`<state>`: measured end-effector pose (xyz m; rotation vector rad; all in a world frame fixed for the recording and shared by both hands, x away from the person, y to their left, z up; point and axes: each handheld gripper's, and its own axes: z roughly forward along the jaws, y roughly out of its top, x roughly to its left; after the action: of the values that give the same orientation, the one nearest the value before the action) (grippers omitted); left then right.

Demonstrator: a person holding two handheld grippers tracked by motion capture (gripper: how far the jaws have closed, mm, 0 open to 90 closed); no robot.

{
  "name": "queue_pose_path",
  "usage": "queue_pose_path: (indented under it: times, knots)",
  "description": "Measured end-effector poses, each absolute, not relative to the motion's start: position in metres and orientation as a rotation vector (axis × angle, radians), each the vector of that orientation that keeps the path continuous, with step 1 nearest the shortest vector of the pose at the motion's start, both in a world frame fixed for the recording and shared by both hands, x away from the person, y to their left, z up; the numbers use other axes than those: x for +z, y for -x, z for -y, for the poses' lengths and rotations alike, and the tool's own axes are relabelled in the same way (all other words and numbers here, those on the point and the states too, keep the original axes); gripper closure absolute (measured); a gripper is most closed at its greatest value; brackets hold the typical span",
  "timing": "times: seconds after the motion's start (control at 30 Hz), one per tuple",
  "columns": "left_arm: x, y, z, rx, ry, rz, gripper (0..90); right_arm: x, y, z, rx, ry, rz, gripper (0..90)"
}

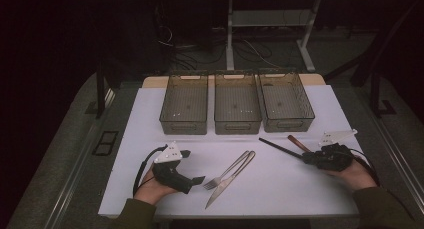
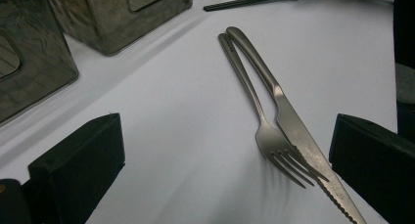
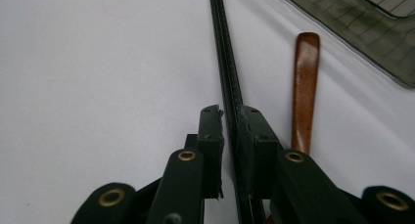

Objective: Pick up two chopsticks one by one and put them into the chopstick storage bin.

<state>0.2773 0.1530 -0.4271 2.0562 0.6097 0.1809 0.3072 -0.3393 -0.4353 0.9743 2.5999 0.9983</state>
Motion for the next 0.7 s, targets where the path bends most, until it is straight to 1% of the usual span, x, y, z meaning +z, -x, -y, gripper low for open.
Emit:
queue_pose_path:
  times: [0.7]
  knots:
    - [-0.4269,-0.2774,-0.1528,0.182,-2.056,-0.602,0.0,-0.4404,-0.3087,0.3305,0.944,-0.926,-2.647,80.4]
